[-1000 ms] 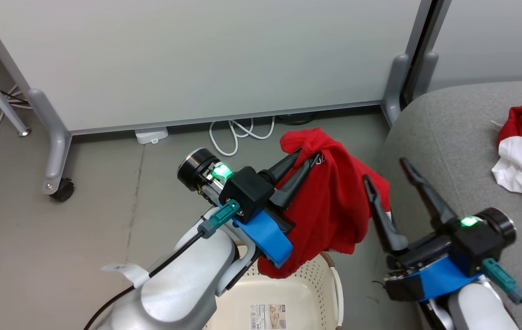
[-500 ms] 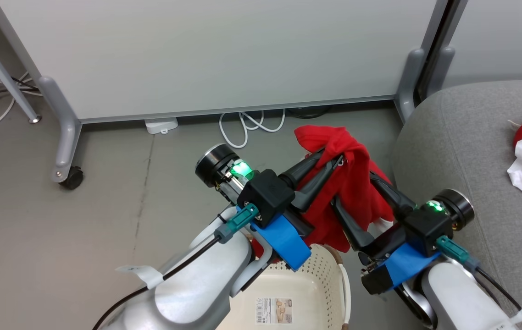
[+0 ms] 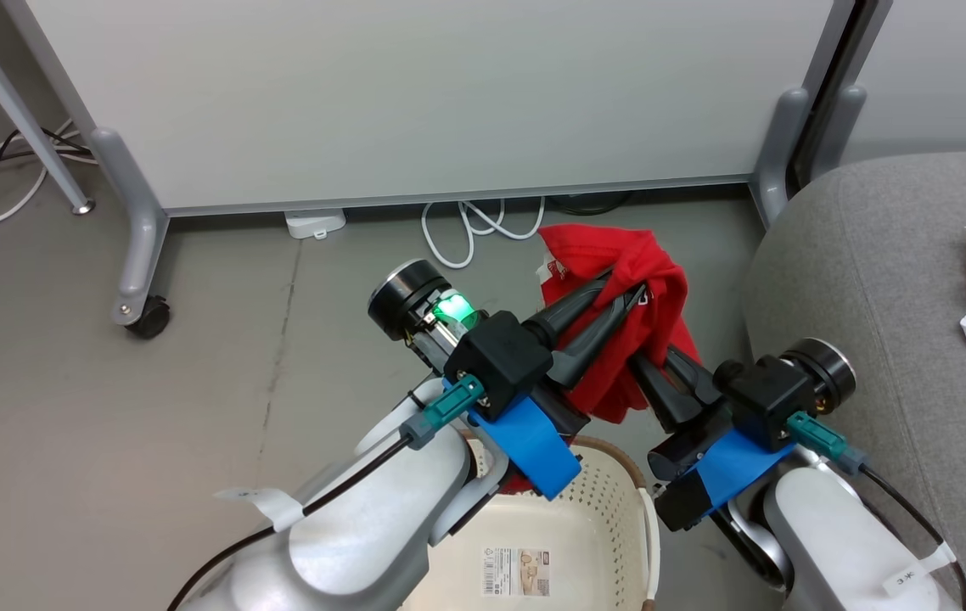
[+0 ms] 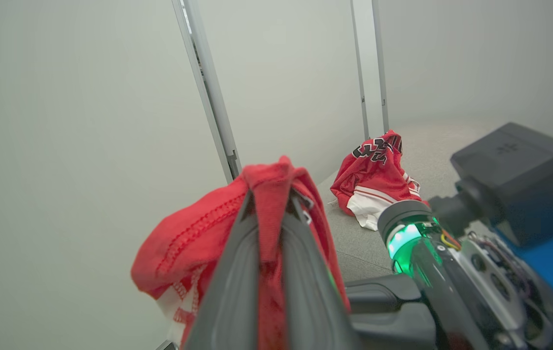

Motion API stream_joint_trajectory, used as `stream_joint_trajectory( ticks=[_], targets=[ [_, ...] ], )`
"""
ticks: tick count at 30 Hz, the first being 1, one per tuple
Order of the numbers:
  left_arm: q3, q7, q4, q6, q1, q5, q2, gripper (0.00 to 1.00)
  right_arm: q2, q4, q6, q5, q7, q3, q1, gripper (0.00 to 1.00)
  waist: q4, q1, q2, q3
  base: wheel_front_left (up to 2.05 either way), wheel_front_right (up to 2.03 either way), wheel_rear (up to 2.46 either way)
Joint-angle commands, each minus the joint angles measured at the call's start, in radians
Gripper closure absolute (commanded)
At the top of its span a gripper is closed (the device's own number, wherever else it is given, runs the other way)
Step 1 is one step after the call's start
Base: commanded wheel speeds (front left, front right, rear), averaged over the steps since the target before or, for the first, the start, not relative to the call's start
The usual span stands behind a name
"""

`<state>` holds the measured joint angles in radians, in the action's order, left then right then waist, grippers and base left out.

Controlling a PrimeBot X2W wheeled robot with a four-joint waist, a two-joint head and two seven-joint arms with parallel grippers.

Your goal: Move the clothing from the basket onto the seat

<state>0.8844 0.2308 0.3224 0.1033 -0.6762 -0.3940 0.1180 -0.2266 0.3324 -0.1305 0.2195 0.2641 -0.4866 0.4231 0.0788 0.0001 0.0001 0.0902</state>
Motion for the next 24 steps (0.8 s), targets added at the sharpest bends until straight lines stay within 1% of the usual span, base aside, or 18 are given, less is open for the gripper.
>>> stream_joint_trajectory(
  ticks=[1, 20, 21, 22, 23, 24],
  targets=[
    [0.000, 0.006, 0.001, -0.005, -0.007, -0.001, 0.004, 1.00, 0.005, 0.002, -0.001, 0.004, 0.000, 0.005, -0.003, 1.00, 0.001, -0.0001, -0.0001, -0.001, 0.00, 0.00, 0.00],
    [0.011, 0.008, 0.012, -0.017, 0.008, -0.016, 0.014, 1.00, 0.017, -0.011, -0.001, 0.006, 0.000, 0.025, -0.044, 1.00, -0.008, -0.0001, -0.0001, -0.016, 0.00, 0.00, 0.00],
    [0.011, 0.005, 0.013, -0.018, 0.009, -0.020, 0.013, 0.64, 0.016, -0.011, -0.001, 0.006, 0.001, 0.025, -0.044, 1.00, -0.008, -0.0001, -0.0001, -0.016, 0.00, 0.00, 0.00],
    [0.010, 0.005, 0.013, -0.019, 0.009, -0.020, 0.012, 0.18, 0.016, -0.011, -0.001, 0.006, 0.000, 0.026, -0.044, 1.00, -0.008, -0.0001, -0.0001, -0.016, 0.00, 0.00, 0.00],
    [0.010, 0.005, 0.013, -0.022, 0.007, -0.020, 0.011, 0.00, 0.016, -0.012, -0.001, 0.006, 0.001, 0.026, -0.044, 1.00, -0.008, -0.0001, -0.0001, -0.016, 0.00, 0.00, 0.00],
    [0.010, 0.007, 0.013, -0.022, 0.006, -0.019, 0.011, 0.00, 0.016, -0.012, -0.001, 0.007, 0.001, 0.027, -0.044, 1.00, -0.008, -0.0001, -0.0001, -0.016, 0.00, 0.00, 0.00]
  ],
)
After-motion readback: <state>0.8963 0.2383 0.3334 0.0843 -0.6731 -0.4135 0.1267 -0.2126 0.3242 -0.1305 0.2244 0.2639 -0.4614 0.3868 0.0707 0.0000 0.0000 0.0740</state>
